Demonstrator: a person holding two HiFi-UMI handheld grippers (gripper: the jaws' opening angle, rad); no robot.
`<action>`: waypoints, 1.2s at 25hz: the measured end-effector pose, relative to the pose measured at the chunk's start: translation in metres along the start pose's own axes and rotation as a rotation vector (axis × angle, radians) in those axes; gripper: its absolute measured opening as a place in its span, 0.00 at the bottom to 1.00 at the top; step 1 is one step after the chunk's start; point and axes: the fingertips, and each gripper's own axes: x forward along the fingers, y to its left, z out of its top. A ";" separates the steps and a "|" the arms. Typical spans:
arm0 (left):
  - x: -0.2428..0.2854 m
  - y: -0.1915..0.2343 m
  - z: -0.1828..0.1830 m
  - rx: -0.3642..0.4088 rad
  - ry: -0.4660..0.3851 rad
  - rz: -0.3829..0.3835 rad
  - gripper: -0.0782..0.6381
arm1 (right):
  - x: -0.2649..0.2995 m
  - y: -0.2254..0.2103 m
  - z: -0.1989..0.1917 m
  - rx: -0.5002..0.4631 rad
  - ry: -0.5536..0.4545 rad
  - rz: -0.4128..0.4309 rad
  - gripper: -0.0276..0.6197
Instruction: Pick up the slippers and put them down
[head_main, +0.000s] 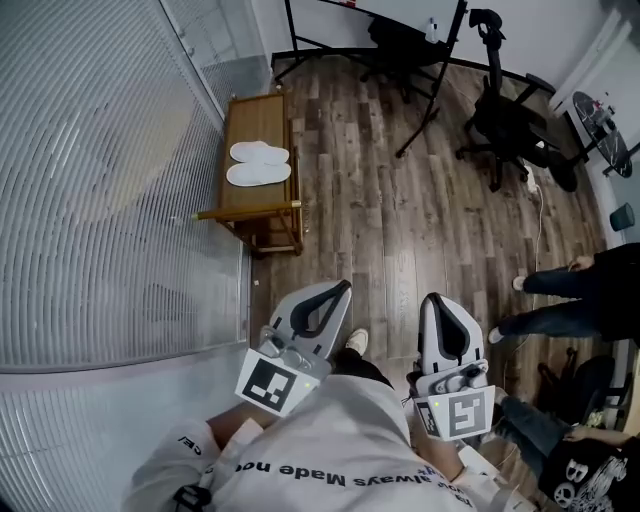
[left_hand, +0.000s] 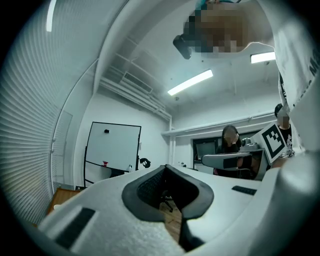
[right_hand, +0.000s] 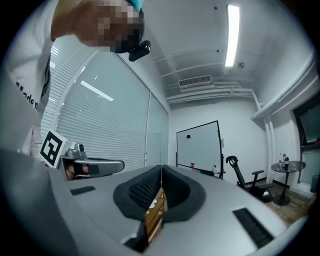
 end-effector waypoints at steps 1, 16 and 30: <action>0.011 -0.002 0.001 0.001 -0.002 0.004 0.13 | 0.001 -0.012 0.000 0.001 -0.002 -0.001 0.07; 0.109 0.025 -0.005 -0.019 -0.025 0.058 0.13 | 0.059 -0.096 -0.019 0.039 0.019 0.053 0.07; 0.186 0.146 0.004 -0.035 -0.040 0.102 0.13 | 0.213 -0.127 -0.008 -0.020 0.034 0.112 0.07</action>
